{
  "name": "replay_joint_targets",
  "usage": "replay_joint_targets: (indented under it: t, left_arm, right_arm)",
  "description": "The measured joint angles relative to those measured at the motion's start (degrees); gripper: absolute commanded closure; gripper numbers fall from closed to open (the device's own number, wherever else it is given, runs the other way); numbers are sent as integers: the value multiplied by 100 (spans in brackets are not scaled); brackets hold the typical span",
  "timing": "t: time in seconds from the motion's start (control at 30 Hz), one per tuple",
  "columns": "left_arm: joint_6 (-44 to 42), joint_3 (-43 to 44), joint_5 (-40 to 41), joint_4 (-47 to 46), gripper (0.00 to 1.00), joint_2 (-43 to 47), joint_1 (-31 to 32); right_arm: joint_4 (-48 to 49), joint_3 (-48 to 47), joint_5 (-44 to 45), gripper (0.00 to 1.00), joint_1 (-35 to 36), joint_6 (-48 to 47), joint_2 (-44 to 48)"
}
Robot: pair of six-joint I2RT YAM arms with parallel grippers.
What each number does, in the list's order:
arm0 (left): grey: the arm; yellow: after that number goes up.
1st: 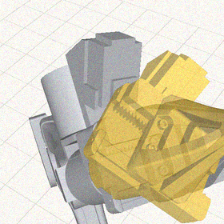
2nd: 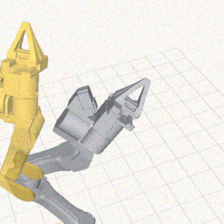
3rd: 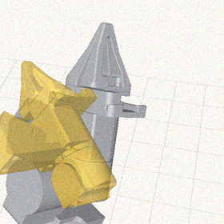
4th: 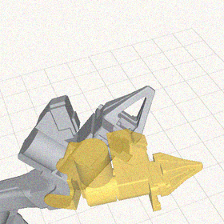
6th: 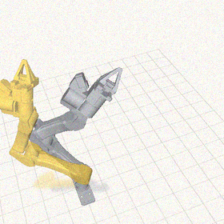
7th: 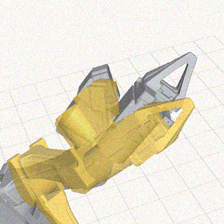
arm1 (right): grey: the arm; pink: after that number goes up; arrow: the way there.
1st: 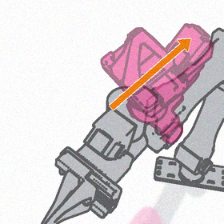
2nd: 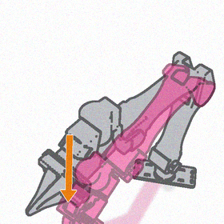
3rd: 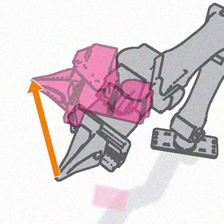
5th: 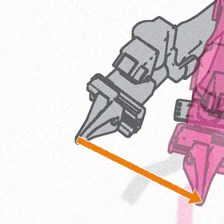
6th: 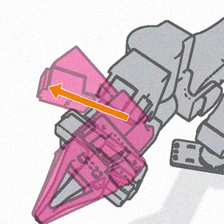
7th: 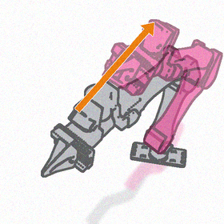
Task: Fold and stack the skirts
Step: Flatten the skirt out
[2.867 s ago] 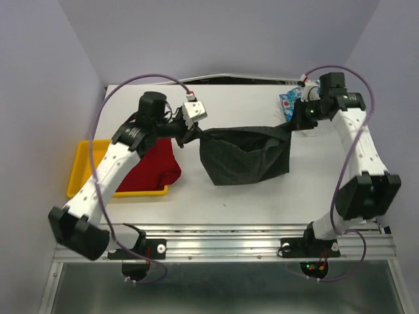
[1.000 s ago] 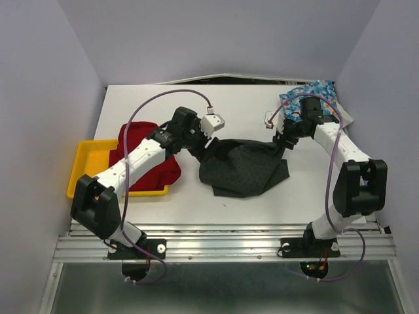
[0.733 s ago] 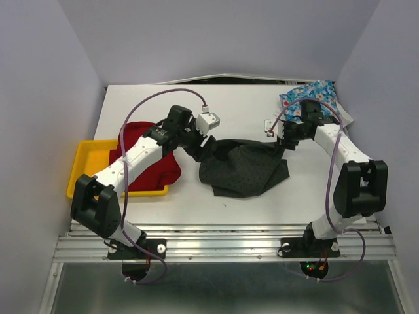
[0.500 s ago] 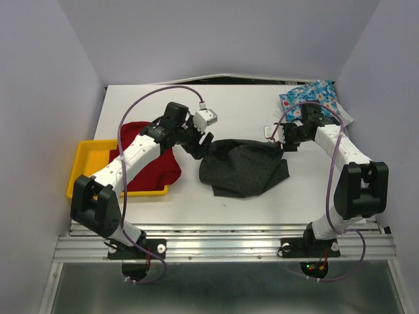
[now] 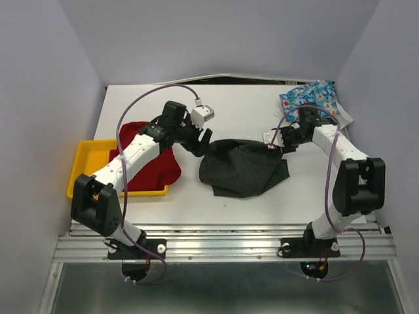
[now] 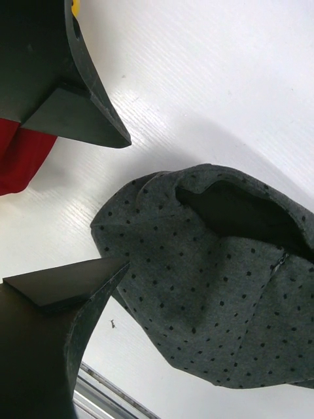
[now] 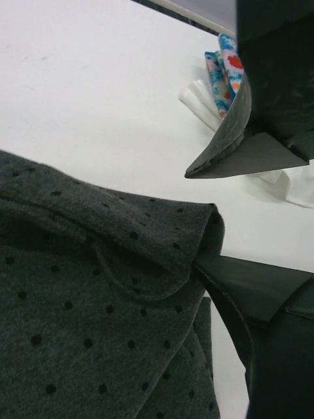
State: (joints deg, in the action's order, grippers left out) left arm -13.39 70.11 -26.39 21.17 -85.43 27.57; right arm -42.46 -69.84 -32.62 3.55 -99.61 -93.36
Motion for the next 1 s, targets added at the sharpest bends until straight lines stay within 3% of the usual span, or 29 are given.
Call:
replay_joint_targets:
  t: [0.47, 0.73, 0.77, 0.8, 0.83, 0.87, 1.0]
  left_arm:
    - [92, 0, 83, -33, 21, -2, -103]
    - [94, 0, 96, -33, 21, -2, -160]
    - [94, 0, 96, -33, 21, -2, -179]
    - [90, 0, 94, -33, 21, -2, -184]
    - [76, 0, 96, -28, 21, -2, -221]
    - [61, 0, 96, -28, 21, -2, -223]
    - [-533, 83, 72, 214, 23, -2, -262]
  right_arm:
    - [50, 212, 74, 48, 232, -603, -85]
    - [46, 487, 168, 67, 267, -1145, -83]
    - [35, 551, 192, 72, 284, -1178, -83]
    - [22, 595, 199, 87, 304, -1196, -81]
    - [2, 597, 201, 96, 321, -1191, -81]
    - [2, 595, 195, 99, 334, -1128, -79]
    - [-74, 450, 24, 99, 361, -487, -74]
